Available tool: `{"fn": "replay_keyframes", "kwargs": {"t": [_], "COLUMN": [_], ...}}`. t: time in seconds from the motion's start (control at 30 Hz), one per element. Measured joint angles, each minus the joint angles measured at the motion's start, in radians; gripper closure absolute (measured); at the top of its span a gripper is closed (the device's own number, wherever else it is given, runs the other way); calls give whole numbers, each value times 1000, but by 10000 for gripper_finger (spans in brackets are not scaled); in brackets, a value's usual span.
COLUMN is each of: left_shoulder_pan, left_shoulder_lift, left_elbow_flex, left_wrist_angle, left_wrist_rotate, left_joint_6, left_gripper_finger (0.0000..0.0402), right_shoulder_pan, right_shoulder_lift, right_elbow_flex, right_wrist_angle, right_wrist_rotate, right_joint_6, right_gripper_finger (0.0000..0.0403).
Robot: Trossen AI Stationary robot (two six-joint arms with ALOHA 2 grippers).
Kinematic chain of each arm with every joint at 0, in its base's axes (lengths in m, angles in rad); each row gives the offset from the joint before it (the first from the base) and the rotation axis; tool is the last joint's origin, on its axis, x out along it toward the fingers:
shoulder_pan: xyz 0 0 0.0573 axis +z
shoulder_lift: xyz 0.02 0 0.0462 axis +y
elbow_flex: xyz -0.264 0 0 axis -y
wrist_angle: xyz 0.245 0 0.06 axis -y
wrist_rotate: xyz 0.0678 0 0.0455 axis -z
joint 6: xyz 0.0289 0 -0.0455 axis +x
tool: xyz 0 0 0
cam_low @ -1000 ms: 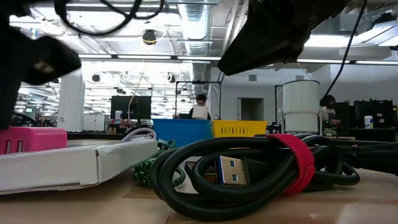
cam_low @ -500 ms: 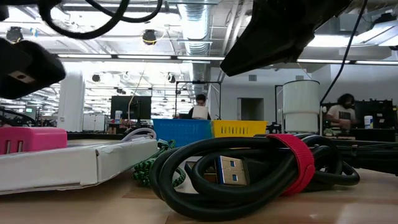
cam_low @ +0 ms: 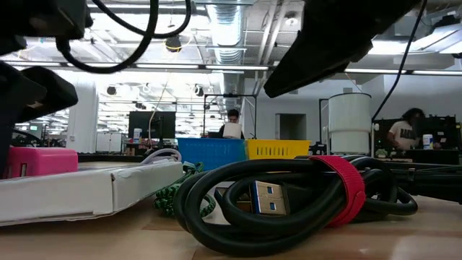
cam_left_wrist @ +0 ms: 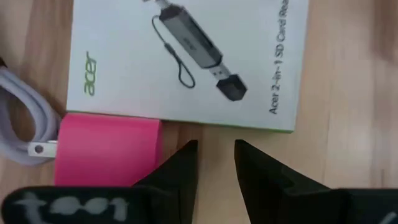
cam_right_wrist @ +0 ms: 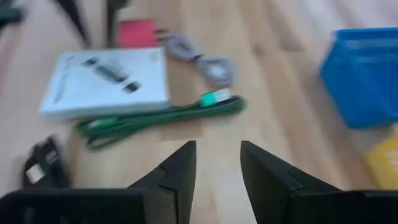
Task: Pick and place items into bin
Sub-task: Put the white card reader box into the yellow bin
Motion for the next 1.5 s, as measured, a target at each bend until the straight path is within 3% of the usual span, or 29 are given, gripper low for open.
{"fn": "replay_keyframes", "kwargs": {"t": [0.13, 0.5, 1.23, 1.5], "left_shoulder_pan": [12, 29, 91, 99], "left_shoulder_lift": [12, 22, 27, 29], "left_elbow_flex": [1, 3, 0, -2], "left_wrist_angle": [11, 4, 39, 65], "left_wrist_rotate": [23, 18, -1, -16], "left_joint_6": [0, 0, 90, 118], "left_gripper_finger": [307, 307, 307, 307], "right_shoulder_pan": [-11, -11, -32, -94], "right_shoulder_lift": [0, 0, 0, 0], "right_elbow_flex": [0, 0, 0, 0], "right_wrist_angle": [6, 33, 39, 39], "right_wrist_rotate": [-101, -258, -268, -519], "right_joint_6": [-87, -370, -475, -412], "right_gripper_finger": [285, 285, 285, 285]}}
